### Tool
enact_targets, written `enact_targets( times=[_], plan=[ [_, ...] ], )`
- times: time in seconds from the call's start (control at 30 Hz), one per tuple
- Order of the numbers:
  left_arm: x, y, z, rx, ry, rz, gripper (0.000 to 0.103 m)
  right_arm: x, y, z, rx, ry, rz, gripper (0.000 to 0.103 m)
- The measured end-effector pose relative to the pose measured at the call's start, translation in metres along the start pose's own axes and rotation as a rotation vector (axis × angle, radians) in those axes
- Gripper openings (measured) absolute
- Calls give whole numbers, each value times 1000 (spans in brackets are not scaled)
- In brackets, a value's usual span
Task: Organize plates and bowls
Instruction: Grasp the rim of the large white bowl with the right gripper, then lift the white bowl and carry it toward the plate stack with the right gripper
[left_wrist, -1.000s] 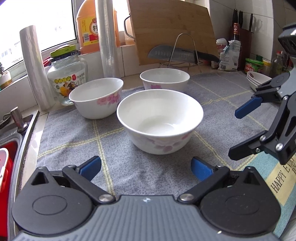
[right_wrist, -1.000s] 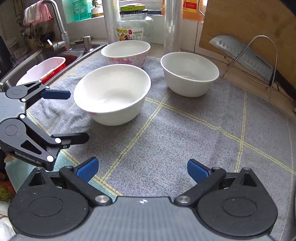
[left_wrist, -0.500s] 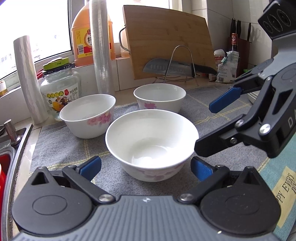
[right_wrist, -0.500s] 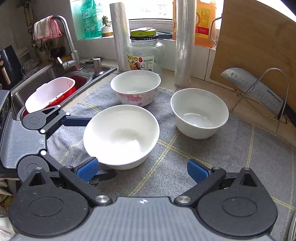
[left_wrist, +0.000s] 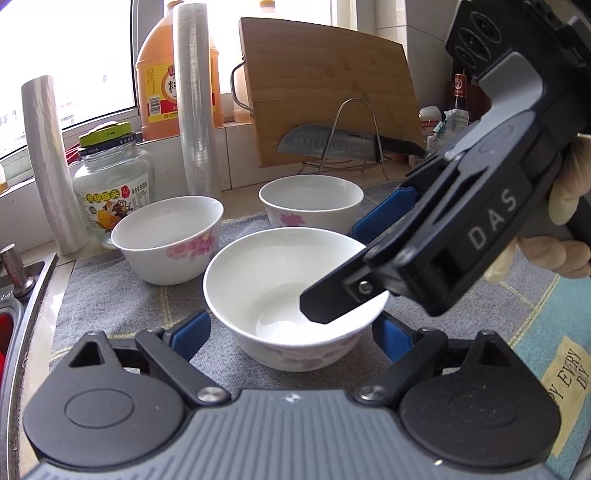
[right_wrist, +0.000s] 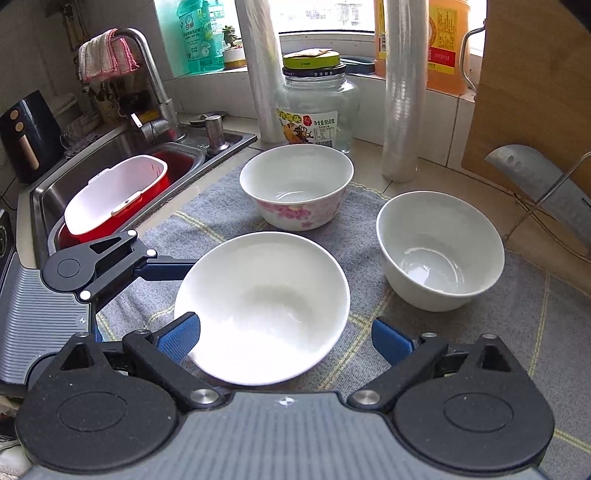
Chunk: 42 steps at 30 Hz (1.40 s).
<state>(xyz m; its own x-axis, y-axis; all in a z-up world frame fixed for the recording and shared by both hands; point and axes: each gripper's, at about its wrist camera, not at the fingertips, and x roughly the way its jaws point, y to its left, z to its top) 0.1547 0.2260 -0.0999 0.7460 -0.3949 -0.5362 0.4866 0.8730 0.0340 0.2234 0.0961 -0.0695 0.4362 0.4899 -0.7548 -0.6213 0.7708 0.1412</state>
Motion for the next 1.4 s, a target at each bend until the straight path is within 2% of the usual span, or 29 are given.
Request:
enact_targets(
  times=[0.13,0.33,0.87,1.4],
  plan=[
    [0,0,1,6,-2,-2,94,9,-1,7,-5,17,14,91],
    [-1,0,2,8,-3,-15,91,15,-4,14,-7,29,40,83],
    [-5,-2,11,50,15,-32,91,7,-3,15,8,43,42,83],
    [-16,-45,29,136,59,-96,91,-46,-18,-12,74,27,35,83]
  ],
)
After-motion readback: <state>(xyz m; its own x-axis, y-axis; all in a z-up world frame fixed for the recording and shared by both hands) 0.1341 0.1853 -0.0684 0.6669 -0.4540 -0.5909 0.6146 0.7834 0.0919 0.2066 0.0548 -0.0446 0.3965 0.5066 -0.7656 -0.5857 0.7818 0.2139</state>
